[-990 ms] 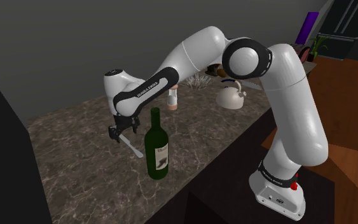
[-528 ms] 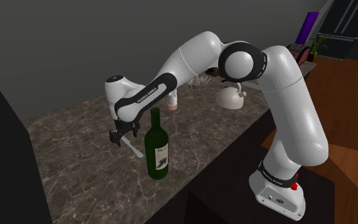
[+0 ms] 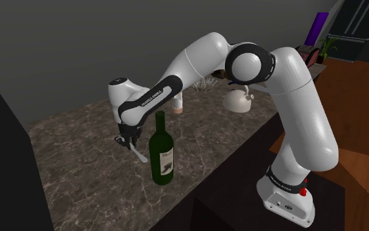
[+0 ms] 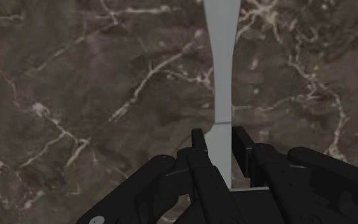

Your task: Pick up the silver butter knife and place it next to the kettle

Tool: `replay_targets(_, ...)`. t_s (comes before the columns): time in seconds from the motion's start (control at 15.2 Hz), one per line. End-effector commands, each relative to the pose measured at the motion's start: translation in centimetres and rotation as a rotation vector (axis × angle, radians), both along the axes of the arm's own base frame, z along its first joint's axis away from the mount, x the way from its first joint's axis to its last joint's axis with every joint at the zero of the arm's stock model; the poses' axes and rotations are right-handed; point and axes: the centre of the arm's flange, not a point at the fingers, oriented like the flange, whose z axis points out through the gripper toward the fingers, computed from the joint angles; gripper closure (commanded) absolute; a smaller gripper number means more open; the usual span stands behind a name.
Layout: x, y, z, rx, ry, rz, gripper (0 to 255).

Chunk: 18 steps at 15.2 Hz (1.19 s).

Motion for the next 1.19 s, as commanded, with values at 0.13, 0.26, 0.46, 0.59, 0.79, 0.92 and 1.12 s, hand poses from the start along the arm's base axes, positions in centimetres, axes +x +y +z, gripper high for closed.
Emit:
replay_targets(0.13,0.0,0.0,0.0,0.000,0.000,0.000,255)
replay_targets(0.26,0.0,0.0,0.0,0.000,0.000,0.000,255)
replay_targets(0.46,0.0,0.0,1.0,0.000,0.000,0.000,255)
replay_targets(0.59,0.0,0.0,2.1,0.000,0.000,0.000,255)
replay_targets(0.79,0.0,0.0,3.7,0.000,0.000,0.000,255)
replay_targets(0.92,0.0,0.0,4.7,0.000,0.000,0.000,255)
replay_targets(1.12,0.0,0.0,6.3,0.000,0.000,0.000,255)
